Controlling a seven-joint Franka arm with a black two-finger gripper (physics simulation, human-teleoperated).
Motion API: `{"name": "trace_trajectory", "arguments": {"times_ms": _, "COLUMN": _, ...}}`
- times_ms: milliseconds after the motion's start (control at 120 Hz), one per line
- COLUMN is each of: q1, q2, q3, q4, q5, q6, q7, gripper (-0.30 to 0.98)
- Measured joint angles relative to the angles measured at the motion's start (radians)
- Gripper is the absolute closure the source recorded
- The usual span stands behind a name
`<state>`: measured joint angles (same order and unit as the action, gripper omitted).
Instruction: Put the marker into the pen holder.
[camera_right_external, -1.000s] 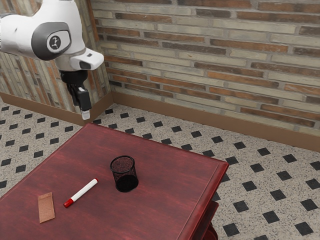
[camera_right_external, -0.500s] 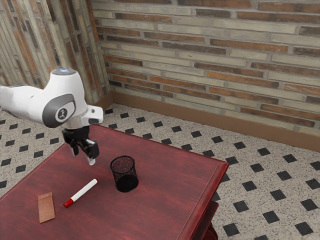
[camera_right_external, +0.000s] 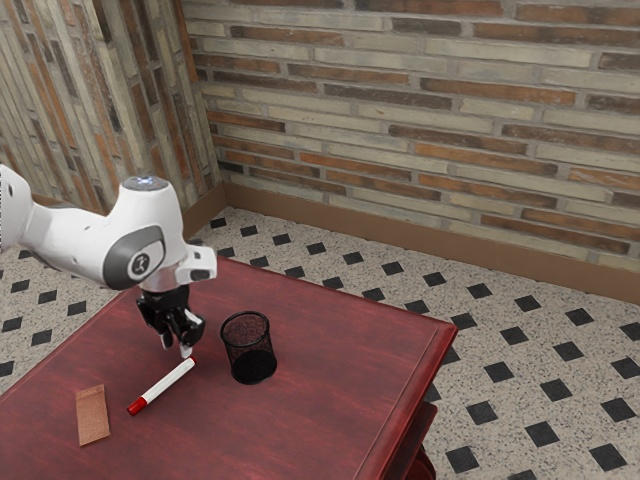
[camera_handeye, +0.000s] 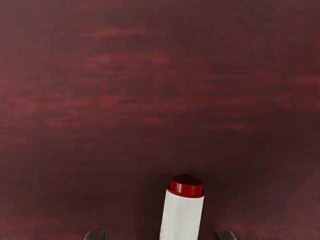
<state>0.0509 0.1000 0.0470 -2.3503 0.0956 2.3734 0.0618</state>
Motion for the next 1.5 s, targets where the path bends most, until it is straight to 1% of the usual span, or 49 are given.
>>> {"name": "trace_trajectory", "arguments": {"times_ms": 525, "q1": -0.007, "q2": 0.073, "q3": -0.001, "q4": -0.003, "q5": -0.002, "q6": 0.016, "q7": 0.007, "gripper": 0.49}}
{"name": "trace_trajectory", "arguments": {"times_ms": 667, "q1": -0.005, "q2": 0.075, "q3": -0.001, "q4": -0.005, "q5": -0.006, "q6": 0.017, "q7": 0.008, "gripper": 0.64}}
{"name": "trace_trajectory", "arguments": {"times_ms": 775, "q1": -0.006, "q2": 0.072, "q3": -0.001, "q4": -0.005, "q5": 0.0, "q6": 0.018, "q7": 0.005, "gripper": 0.71}}
{"name": "trace_trajectory", "arguments": {"times_ms": 833, "q1": -0.006, "q2": 0.052, "q3": -0.003, "q4": -0.004, "q5": 0.005, "q6": 0.017, "q7": 0.001, "gripper": 0.74}}
{"name": "trace_trajectory", "arguments": {"times_ms": 892, "q1": -0.005, "q2": 0.002, "q3": -0.011, "q4": -0.002, "q5": 0.009, "q6": 0.016, "q7": -0.002, "gripper": 0.76}}
{"name": "trace_trajectory", "arguments": {"times_ms": 975, "q1": -0.026, "q2": -0.158, "q3": -0.026, "q4": 0.001, "q5": 0.011, "q6": -0.003, "q7": -0.005, "gripper": 0.77}}
{"name": "trace_trajectory", "arguments": {"times_ms": 1058, "q1": -0.083, "q2": -0.283, "q3": -0.03, "q4": 0.019, "q5": 0.008, "q6": -0.037, "q7": -0.009, "gripper": 0.78}}
{"name": "trace_trajectory", "arguments": {"times_ms": 1125, "q1": -0.136, "q2": -0.334, "q3": -0.031, "q4": 0.054, "q5": 0.0, "q6": -0.065, "q7": -0.012, "gripper": 0.79}}
{"name": "trace_trajectory", "arguments": {"times_ms": 1183, "q1": -0.175, "q2": -0.349, "q3": -0.032, "q4": 0.086, "q5": -0.005, "q6": -0.083, "q7": -0.014, "gripper": 0.79}}
{"name": "trace_trajectory", "arguments": {"times_ms": 1275, "q1": -0.204, "q2": -0.343, "q3": -0.035, "q4": 0.137, "q5": -0.011, "q6": -0.102, "q7": -0.018, "gripper": 0.79}}
{"name": "trace_trajectory", "arguments": {"times_ms": 1500, "q1": -0.217, "q2": -0.217, "q3": -0.036, "q4": 0.236, "q5": -0.025, "q6": -0.122, "q7": -0.027, "gripper": 0.78}}
